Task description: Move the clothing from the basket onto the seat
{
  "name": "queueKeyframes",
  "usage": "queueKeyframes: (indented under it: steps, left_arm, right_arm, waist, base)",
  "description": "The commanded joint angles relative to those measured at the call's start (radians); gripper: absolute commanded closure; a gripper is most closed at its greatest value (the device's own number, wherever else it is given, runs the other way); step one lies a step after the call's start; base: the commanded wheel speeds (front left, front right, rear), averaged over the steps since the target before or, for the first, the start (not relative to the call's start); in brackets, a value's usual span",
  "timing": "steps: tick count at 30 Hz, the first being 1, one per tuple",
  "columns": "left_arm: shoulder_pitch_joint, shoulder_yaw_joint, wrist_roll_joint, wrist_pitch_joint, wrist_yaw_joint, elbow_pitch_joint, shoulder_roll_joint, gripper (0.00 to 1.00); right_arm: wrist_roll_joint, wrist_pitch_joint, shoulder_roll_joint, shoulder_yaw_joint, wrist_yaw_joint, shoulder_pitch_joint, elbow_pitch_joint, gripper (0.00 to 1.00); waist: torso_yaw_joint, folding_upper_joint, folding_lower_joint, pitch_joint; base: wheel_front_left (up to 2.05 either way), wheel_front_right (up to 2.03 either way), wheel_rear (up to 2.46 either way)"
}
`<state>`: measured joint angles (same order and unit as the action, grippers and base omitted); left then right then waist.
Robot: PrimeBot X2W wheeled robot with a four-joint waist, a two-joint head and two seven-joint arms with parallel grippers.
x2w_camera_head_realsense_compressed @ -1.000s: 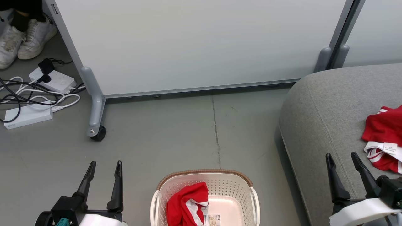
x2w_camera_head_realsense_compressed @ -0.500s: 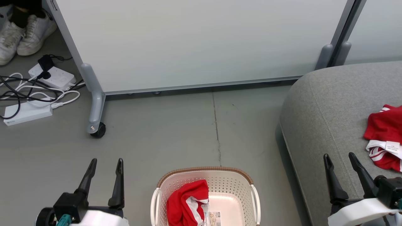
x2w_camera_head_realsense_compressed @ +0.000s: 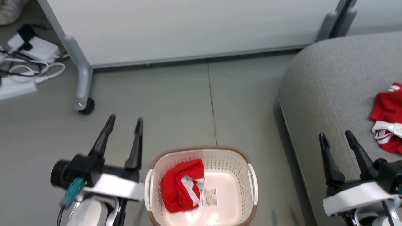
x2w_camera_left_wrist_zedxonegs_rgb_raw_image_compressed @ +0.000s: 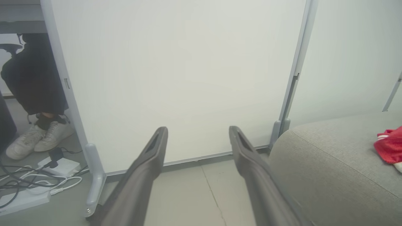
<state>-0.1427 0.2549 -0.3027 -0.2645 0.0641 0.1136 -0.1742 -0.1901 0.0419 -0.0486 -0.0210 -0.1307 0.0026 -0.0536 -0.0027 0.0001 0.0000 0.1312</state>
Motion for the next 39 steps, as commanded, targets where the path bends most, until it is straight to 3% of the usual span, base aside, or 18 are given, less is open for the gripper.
queueKeyframes:
  steps: [1,9,22,30,39]
  left_arm:
    - [-0.055,0.008,0.013,-0.001,-0.021,0.021,0.012,0.0]
    - [-0.183,0.061,0.053,-0.001,-0.085,0.146,0.049,0.0]
    - [-0.419,0.13,0.12,0.0,-0.149,0.589,0.054,0.0]
    - [-0.581,0.171,0.174,0.043,-0.142,0.862,0.015,0.0]
    - [-0.716,0.2,0.217,0.057,-0.11,1.036,-0.059,0.0]
  right_arm:
    - [0.0,0.004,-0.005,0.015,0.0,-0.033,-0.016,0.0]
    - [-0.013,0.034,-0.004,0.046,0.0,-0.105,-0.038,0.0]
    - [-0.06,0.132,-0.003,0.126,0.0,-0.219,-0.037,0.0]
    - [-0.105,0.187,-0.004,0.206,0.0,-0.289,-0.012,0.0]
    - [-0.182,0.22,-0.003,0.274,0.0,-0.342,0.026,0.0]
  waist:
    - [-0.034,-0.0001,0.0,0.084]
    - [-0.102,-0.0001,0.0,0.245]
    - [-0.244,-0.0001,0.0,0.549]
    - [-0.332,-0.0001,0.0,0.686]
    - [-0.411,-0.0001,0.0,0.782]
  base:
    - [0.0,0.0,0.0]
    - [0.0,0.0,0.0]
    - [0.0,0.0,0.0]
    - [0.0,0.0,0.0]
    - [0.0,0.0,0.0]
